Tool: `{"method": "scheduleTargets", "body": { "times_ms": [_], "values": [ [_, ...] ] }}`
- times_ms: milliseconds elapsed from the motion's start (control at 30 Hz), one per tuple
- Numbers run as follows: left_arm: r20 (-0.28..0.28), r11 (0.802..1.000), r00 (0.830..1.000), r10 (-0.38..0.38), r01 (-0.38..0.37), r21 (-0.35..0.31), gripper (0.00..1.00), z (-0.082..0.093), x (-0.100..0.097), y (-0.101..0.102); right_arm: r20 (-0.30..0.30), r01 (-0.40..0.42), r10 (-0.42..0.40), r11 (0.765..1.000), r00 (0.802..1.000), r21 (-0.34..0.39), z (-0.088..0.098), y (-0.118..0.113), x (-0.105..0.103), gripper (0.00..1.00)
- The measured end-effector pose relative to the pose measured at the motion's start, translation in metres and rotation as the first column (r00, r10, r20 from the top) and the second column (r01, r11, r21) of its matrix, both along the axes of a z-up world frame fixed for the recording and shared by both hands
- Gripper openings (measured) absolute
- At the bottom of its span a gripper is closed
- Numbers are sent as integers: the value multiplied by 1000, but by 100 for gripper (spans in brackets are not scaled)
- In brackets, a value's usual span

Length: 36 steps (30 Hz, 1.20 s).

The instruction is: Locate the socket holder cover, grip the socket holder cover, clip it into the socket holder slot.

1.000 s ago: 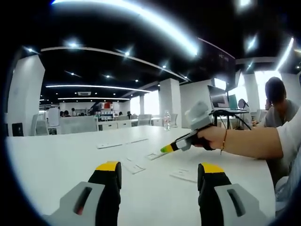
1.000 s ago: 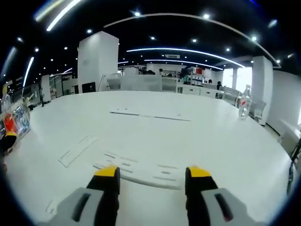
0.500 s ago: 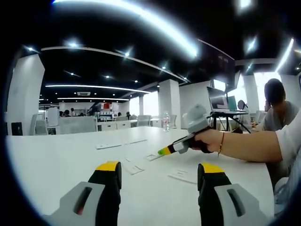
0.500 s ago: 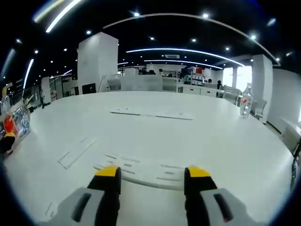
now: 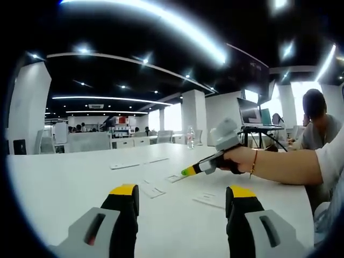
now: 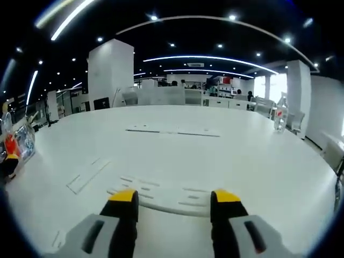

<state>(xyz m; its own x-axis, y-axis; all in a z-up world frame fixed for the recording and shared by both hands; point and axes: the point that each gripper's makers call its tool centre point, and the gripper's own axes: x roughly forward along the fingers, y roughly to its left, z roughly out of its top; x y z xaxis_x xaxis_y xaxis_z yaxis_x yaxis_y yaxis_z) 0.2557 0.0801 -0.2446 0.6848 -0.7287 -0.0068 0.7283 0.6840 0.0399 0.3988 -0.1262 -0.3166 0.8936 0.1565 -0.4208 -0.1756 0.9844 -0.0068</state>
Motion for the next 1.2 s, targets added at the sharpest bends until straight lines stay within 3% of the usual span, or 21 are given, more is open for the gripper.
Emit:
{"method": "scheduleTargets", "body": {
  "times_ms": [333,767,1200],
  "values": [
    [0,1000,1000,1,-1,0,65,0,0,-2,4,2,-2,1000,1000,2,0,2,1,53],
    [-3,1000,1000,6,-6,0,65,0,2,0,3,-35,35,999,999,-2,1,23,1,50],
    [-2,1000,1000,5,-5,1,65,1,4,0,1,-36,36,999,999,-3,1,23,2,50]
  ]
}}
